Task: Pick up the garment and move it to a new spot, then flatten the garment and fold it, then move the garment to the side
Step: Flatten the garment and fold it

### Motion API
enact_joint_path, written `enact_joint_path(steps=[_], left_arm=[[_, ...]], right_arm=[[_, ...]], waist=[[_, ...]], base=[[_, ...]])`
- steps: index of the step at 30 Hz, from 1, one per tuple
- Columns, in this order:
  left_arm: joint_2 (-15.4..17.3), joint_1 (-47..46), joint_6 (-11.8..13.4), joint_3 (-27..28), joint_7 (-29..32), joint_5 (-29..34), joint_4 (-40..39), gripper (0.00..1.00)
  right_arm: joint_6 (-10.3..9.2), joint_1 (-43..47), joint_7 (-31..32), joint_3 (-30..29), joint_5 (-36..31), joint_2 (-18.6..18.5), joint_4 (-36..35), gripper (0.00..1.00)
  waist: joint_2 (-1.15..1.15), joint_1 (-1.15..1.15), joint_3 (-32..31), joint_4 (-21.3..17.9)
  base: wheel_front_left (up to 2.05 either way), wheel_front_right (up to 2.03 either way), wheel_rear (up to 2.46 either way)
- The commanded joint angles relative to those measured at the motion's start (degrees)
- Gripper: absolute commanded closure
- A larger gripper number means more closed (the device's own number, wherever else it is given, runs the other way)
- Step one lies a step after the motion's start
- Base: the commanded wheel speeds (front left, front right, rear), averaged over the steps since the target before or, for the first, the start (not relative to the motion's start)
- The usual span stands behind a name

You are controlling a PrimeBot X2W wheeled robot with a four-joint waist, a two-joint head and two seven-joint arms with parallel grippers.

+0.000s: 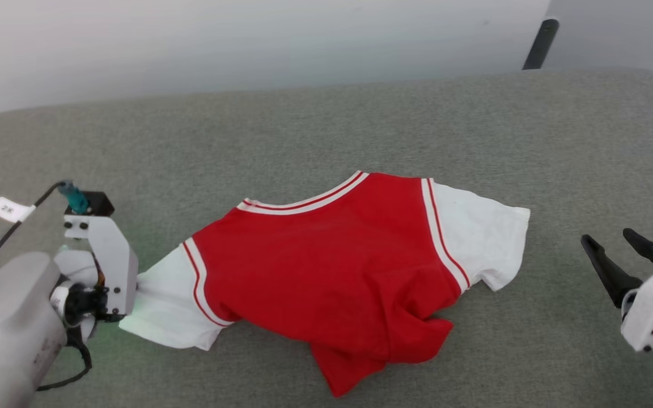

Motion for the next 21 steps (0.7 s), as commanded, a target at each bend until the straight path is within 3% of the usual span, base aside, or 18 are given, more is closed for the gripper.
enact_joint_path(steps=[1, 9, 21], left_arm=[[-0.3, -0.8, 0.2, 0.0, -0.3, 0.4, -0.2, 1.0], [-2.5, -2.5, -0.8, -0.5, -1.3, 1.1, -0.4, 1.0], [-6.3, -5.7, -2.1, -1.1, -2.3, 2.2, 1.1, 1.0]], right_arm=[[-0.03, -1.8, 1.7, 0.8, 1.9, -0.6, 1.0, 0.0], [-0.04, -10.5, 9.1, 6.2, 7.1, -5.2, 9.7, 0.0], [-0.03, -23.1, 11.7, 10.4, 11.1, -5.4, 26.8, 0.0]], waist=[[0.0, 0.0, 0.7, 1.1], [0.0, 0.0, 3.1, 3.9], [0.0, 0.0, 7.7, 7.4]], base=[[0.0, 0.0, 0.0], [0.0, 0.0, 0.0], [0.0, 0.0, 0.0]])
